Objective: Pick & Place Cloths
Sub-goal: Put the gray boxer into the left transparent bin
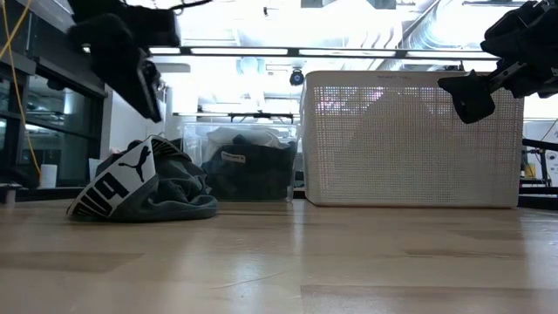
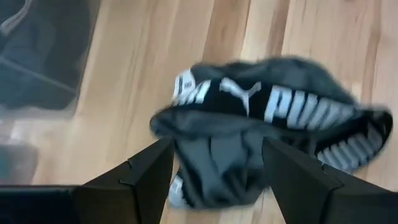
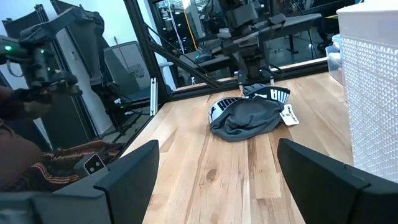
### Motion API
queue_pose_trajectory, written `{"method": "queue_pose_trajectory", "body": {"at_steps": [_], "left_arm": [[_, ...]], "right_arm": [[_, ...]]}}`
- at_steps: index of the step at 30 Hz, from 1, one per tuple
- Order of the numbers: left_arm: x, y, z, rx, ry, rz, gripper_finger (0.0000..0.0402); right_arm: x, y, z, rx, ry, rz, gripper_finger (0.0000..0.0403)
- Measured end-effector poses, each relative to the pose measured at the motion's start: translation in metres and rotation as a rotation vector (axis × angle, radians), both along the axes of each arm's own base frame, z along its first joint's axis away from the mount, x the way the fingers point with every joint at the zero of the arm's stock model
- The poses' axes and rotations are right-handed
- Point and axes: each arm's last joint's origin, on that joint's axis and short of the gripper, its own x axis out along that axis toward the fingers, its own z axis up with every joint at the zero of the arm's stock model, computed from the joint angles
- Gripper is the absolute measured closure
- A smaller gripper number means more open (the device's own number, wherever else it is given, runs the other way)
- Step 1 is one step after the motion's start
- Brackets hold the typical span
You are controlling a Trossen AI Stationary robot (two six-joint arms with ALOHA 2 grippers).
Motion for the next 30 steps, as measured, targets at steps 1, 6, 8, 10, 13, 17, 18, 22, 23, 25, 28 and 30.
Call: {"method": "queue_pose_trajectory", "body": {"at_steps": [1, 6, 8, 10, 13, 17, 18, 22, 23, 25, 28, 30], "left_arm": [[0.005, -0.001, -0.003, -0.007, -0.008, 0.009, 0.0162], [0.028, -0.005, -0.019, -0.035, 0.001, -0.042, 0.0162], [0.033, -0.006, -0.025, -0.04, 0.017, -0.048, 0.0159], [0.036, -0.006, -0.03, -0.039, 0.042, -0.049, 0.0148], [0.038, -0.007, -0.035, -0.042, 0.06, -0.04, 0.0118], [0.041, -0.007, -0.04, -0.054, 0.074, -0.016, 0.007], [0.041, -0.007, -0.042, -0.054, 0.073, -0.015, 0.006], [0.04, -0.007, -0.059, -0.06, 0.061, -0.008, 0.0041], [0.04, -0.007, -0.064, -0.061, 0.061, -0.007, 0.0041], [0.038, -0.007, -0.075, -0.065, 0.072, 0.004, 0.0043], [0.036, -0.006, -0.089, -0.071, 0.087, 0.017, 0.0055], [0.032, -0.006, -0.096, -0.081, 0.086, 0.033, 0.0066]], "right_arm": [[0.0, 0.0, 0.0, 0.0, 0.0, 0.0, 0.0085], [0.0, 0.0, 0.0, 0.0, 0.0, 0.0, 0.0085], [0.0, 0.0, 0.0, 0.0, 0.0, 0.0, 0.0085], [0.0, 0.0, 0.0, 0.0, 0.0, 0.0, 0.0085], [0.0, 0.0, 0.0, 0.0, 0.0, 0.0, 0.0085], [0.0, 0.0, 0.0, 0.0, 0.0, 0.0, 0.0085], [0.0, 0.0, 0.0, 0.0, 0.0, 0.0, 0.0085], [0.0, 0.0, 0.0, 0.0, 0.0, 0.0, 0.0085], [0.0, 0.0, 0.0, 0.0, 0.0, 0.0, 0.0085], [0.0, 0.0, 0.0, 0.0, 0.0, 0.0, 0.0085], [0.0, 0.0, 0.0, 0.0, 0.0, 0.0, 0.0085], [0.0, 0.0, 0.0, 0.0, 0.0, 0.0, 0.0085]]}}
